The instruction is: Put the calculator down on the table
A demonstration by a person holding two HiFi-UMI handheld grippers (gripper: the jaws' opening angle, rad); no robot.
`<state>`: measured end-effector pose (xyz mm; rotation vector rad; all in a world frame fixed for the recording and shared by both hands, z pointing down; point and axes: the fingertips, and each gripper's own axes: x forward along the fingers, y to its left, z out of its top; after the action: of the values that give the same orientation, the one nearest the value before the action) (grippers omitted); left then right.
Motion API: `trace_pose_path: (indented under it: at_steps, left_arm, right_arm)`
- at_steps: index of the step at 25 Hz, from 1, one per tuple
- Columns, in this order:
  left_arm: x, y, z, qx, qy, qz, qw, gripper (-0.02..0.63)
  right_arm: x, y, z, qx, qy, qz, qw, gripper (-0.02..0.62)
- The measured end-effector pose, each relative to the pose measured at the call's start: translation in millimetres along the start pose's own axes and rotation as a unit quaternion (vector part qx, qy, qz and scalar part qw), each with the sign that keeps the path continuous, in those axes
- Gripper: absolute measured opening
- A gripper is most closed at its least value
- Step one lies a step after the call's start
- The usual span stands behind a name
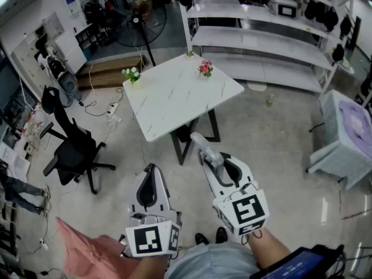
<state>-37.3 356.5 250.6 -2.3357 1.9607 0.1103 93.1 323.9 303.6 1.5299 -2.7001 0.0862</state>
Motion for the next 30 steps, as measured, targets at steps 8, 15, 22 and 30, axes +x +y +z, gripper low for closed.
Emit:
trace_pose_path:
  at_steps: [8,15,22,30]
  left_arm:
    - [2,-16,-2,0.000,0.005,0.002,1.0000,0.008]
    - [-3,-30,-11,0.000,0.010,0.014,0.9999,0.008]
    - [7,-22,-29,0.001,0.026,0.025,0.9993,0.008]
    - [61,29,-65,-0.023,0.044,0.037,0.9981,0.008]
  right_arm:
    - [-11,-13,1,0.004,-0.015,0.007,1.000,0.143]
    - [-19,-27,-10,0.017,-0.004,0.018,1.000,0.144]
    - [-5,-31,-27,0.027,0.008,0.025,0.999,0.144]
    - [66,-35,-50,0.023,0.041,0.027,0.999,0.144]
